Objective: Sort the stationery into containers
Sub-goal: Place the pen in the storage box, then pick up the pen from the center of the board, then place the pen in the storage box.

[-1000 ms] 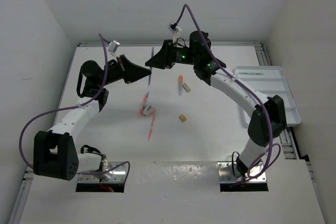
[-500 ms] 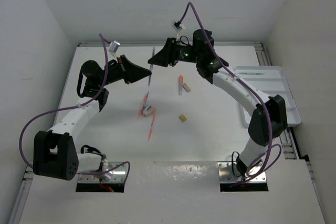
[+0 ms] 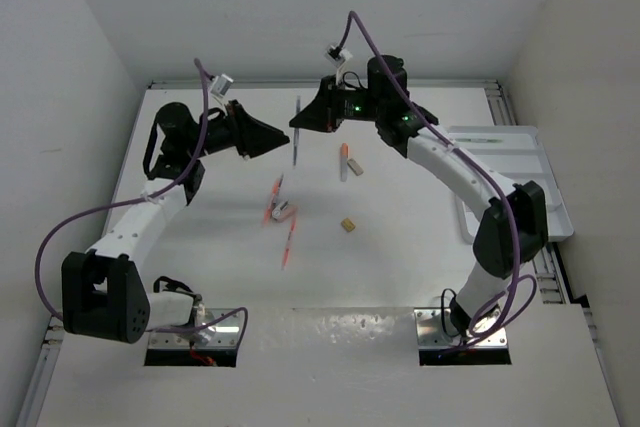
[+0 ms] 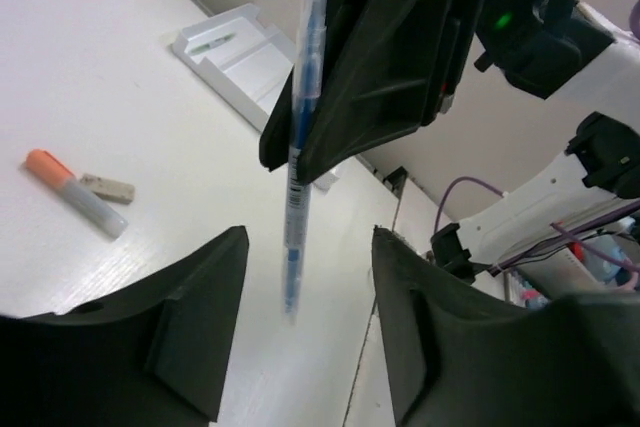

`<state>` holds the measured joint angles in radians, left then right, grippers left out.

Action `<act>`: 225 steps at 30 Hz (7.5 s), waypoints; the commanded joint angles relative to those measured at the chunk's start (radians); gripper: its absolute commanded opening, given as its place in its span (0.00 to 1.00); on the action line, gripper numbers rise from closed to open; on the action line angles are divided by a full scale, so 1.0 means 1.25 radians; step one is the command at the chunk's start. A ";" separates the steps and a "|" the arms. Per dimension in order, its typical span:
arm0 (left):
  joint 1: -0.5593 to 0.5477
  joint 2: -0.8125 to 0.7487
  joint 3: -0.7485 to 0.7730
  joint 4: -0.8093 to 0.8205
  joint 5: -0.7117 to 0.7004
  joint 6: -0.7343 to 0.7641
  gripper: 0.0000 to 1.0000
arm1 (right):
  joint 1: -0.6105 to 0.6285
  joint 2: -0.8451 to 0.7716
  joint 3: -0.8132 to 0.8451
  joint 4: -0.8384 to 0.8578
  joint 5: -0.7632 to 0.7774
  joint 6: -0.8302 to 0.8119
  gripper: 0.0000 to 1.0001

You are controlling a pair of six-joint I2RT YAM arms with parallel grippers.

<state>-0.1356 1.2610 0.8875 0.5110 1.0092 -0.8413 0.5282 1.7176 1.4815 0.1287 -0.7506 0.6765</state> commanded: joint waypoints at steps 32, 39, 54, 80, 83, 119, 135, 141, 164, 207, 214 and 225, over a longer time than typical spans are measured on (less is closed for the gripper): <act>0.207 0.157 0.212 -0.572 0.054 0.660 0.65 | -0.638 0.291 0.172 -0.483 0.236 -1.554 0.00; 0.205 0.179 0.213 -0.568 0.052 0.658 0.65 | -0.654 0.324 0.188 -0.528 0.268 -1.598 0.00; 0.198 0.217 0.264 -0.704 -0.011 0.755 0.65 | -0.667 0.397 0.210 -0.529 0.384 -1.684 0.42; -0.141 0.330 0.161 -0.840 -0.760 0.656 0.30 | -0.564 -0.281 -0.282 -0.425 -0.019 -0.678 0.55; -0.141 0.348 0.170 -0.837 -0.752 0.656 0.28 | -0.560 -0.287 -0.281 -0.437 -0.029 -0.662 0.55; -0.196 0.453 0.209 -0.837 -0.795 0.652 0.35 | -0.569 -0.271 -0.294 -0.490 -0.066 -0.670 0.55; -0.046 0.246 0.169 -0.666 -0.452 0.574 0.00 | -0.462 -0.298 -0.390 -0.044 -0.127 -0.160 0.57; -0.053 0.106 0.201 -0.526 -0.222 0.421 0.00 | -0.309 -0.202 -0.308 0.202 -0.095 0.184 0.59; -0.141 0.026 0.154 -0.313 -0.053 0.166 0.00 | -0.092 -0.016 -0.039 0.160 -0.088 0.155 0.42; -0.094 0.090 0.203 -0.666 -0.424 0.669 0.71 | -0.596 0.176 0.070 -0.439 0.214 -1.606 0.00; -0.090 0.108 0.183 -0.664 -0.434 0.687 0.71 | -0.594 0.265 0.101 -0.413 0.303 -1.687 0.00; -0.093 0.136 0.185 -0.709 -0.444 0.682 0.72 | -0.594 0.324 0.144 -0.448 0.373 -1.690 0.30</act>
<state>-0.2543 1.4338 1.1221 -0.3683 0.4587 -0.0006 -0.2146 2.1300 1.6073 -0.4290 -0.2958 -1.4296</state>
